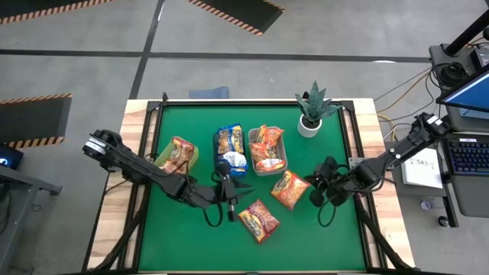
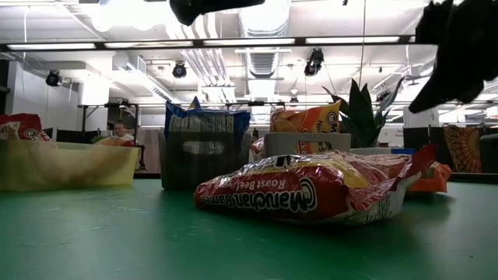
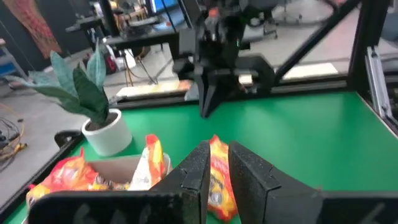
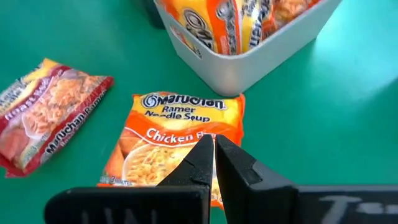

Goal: Sort Maruchan noodles
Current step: Put the orange noodle pack into the gray bin

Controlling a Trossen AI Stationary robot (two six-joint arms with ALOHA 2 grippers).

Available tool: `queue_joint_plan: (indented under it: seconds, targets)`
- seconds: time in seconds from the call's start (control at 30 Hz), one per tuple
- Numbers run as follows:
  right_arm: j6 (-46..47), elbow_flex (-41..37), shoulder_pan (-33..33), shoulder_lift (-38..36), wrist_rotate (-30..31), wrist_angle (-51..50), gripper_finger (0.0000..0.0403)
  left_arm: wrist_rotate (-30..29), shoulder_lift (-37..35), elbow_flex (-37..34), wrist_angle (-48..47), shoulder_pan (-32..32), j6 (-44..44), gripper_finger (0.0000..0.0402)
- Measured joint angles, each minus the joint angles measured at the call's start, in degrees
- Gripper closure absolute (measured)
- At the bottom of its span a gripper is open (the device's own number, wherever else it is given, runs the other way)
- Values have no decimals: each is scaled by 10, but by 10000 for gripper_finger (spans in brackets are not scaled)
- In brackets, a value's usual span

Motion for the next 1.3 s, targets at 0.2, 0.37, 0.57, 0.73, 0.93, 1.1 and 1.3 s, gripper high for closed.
queue_joint_plan:
  seconds: [0.2,0.37,0.57,0.73,0.93,1.1,1.3]
  targets:
    - [8,-61,-2,-19,4,91,394,0,36,1,77,17,17,361]
    - [4,-61,-11,-19,19,90,394,7,61,1,105,31,7,361]
    - [-17,-50,-26,-19,22,91,394,36,81,1,130,41,2,361]
    - [-21,-49,-30,-18,31,91,394,42,91,1,153,43,2,361]
    - [-21,-49,-30,-18,31,92,394,50,93,1,156,46,2,361]
    - [-22,-49,-30,-18,42,92,394,57,93,1,172,51,2,361]
    - [-22,-49,-30,-18,46,92,394,95,93,1,192,59,-3,361]
